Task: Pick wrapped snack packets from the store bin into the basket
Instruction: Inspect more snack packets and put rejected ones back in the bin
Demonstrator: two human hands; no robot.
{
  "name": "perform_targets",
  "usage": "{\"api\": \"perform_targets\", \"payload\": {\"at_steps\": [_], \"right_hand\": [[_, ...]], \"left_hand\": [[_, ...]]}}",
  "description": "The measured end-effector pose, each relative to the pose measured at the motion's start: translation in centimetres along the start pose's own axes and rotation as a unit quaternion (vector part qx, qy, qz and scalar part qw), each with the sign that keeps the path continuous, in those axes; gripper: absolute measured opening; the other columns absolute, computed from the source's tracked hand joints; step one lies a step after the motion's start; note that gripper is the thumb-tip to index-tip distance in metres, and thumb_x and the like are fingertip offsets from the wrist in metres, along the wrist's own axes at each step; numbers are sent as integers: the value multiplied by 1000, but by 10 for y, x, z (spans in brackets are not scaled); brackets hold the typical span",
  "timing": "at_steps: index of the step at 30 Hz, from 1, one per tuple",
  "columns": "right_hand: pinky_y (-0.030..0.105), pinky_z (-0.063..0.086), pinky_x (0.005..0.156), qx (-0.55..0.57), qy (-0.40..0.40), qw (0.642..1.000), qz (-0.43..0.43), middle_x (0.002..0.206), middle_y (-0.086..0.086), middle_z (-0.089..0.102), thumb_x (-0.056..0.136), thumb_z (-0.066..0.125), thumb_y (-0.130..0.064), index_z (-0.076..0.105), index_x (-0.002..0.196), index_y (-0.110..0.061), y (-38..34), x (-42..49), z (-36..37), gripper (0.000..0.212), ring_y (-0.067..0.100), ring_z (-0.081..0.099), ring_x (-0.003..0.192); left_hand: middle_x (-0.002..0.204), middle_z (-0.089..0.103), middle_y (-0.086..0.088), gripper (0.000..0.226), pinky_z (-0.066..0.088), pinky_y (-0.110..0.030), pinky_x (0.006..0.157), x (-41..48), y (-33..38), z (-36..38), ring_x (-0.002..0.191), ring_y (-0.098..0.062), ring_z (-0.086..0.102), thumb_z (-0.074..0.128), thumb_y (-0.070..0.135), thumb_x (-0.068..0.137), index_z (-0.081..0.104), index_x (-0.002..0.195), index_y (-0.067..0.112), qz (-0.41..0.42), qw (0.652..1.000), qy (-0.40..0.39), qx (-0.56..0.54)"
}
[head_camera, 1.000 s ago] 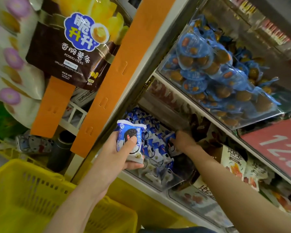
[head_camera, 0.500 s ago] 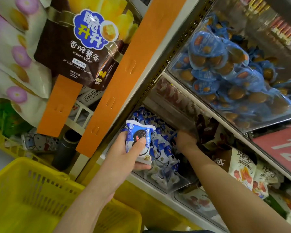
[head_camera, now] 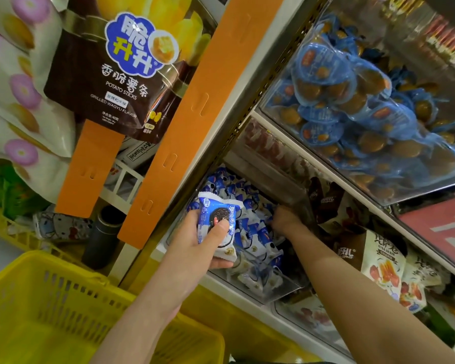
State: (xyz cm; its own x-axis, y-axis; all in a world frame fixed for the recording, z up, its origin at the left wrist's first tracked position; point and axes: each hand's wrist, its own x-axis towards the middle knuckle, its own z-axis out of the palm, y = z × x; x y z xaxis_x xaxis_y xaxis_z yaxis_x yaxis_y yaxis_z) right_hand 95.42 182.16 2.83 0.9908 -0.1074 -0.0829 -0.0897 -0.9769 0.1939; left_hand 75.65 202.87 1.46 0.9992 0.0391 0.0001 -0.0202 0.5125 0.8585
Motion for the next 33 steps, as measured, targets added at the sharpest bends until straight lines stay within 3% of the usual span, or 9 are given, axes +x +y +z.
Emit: {"api": "perform_targets", "payload": {"at_steps": [7, 9, 11, 14, 17, 22, 24, 28, 33], "right_hand": [[30, 44, 75, 159, 44, 986, -19, 112, 18, 61, 97, 44, -26, 53, 117, 0, -14, -21, -13, 34, 29, 59, 102], [30, 47, 76, 252, 121, 957, -78, 105, 11, 64, 97, 44, -27, 56, 114, -8, -27, -48, -20, 29, 22, 61, 92], [25, 47, 72, 360, 153, 907, -157, 94, 0, 66, 98, 41, -29, 61, 103, -18, -39, -85, -28, 24, 12, 60, 81], [29, 51, 70, 479, 55, 843, -240, 82, -3, 68, 97, 36, -42, 65, 84, -30, -49, -139, -30, 34, 5, 60, 73], [49, 52, 78, 499, 16, 823, -269, 86, 17, 67, 92, 51, -38, 68, 82, -26, -50, -164, -24, 23, 29, 63, 80], [14, 48, 56, 597, -32, 758, -262, 65, -11, 68, 90, 58, -13, 68, 79, -23, -45, -172, -9, 18, -2, 60, 60], [14, 47, 54, 605, -44, 747, -274, 65, -10, 67, 89, 58, -11, 67, 77, -23, -46, -175, 1, 19, -1, 60, 60], [38, 53, 69, 598, -35, 740, -307, 74, -6, 67, 85, 65, -12, 67, 76, -27, -46, -178, 19, 17, 11, 60, 70], [20, 46, 70, 432, 158, 790, -404, 78, -8, 63, 81, 69, -20, 70, 83, -14, -47, -181, 26, 7, 2, 54, 75]], "left_hand": [[97, 68, -6, 20, 59, -33, 71, 2, -3, 3, 69, -14, 70, 50, 33, 91, 56, 108, 24, -34, 999, 7, -18], [104, 68, -1, 22, 55, -33, 81, 2, -5, 3, 74, -8, 70, 47, 34, 93, 55, 112, 26, -38, 999, 23, 0], [105, 67, 7, 12, 49, -19, 73, 1, -10, 4, 83, 0, 66, 46, 32, 94, 55, 102, 35, -13, 998, 42, 37], [105, 63, 11, 12, 42, -13, 67, -1, -15, 5, 90, 4, 60, 46, 27, 96, 52, 98, 37, -4, 995, 51, 87], [104, 60, 14, 19, 44, -5, 60, -7, -18, 7, 81, 15, 58, 45, 22, 97, 48, 111, 34, -3, 992, 42, 118], [91, 68, 7, 11, 47, -7, 60, -18, -22, 8, 77, 5, 64, 51, 22, 93, 58, 100, 27, 22, 990, 50, 132], [85, 68, 1, 10, 47, -9, 54, -21, -23, 6, 70, 3, 65, 51, 22, 93, 60, 96, 19, 33, 985, 69, 154], [68, 65, 4, 16, 42, -9, 46, -29, -29, 0, 59, 4, 62, 51, 20, 94, 57, 79, 18, 48, 972, 92, 211], [59, 58, 7, 31, 41, -12, 46, -31, -35, -6, 57, -1, 58, 51, 21, 93, 54, 63, 26, 29, 963, 109, 243]]}}
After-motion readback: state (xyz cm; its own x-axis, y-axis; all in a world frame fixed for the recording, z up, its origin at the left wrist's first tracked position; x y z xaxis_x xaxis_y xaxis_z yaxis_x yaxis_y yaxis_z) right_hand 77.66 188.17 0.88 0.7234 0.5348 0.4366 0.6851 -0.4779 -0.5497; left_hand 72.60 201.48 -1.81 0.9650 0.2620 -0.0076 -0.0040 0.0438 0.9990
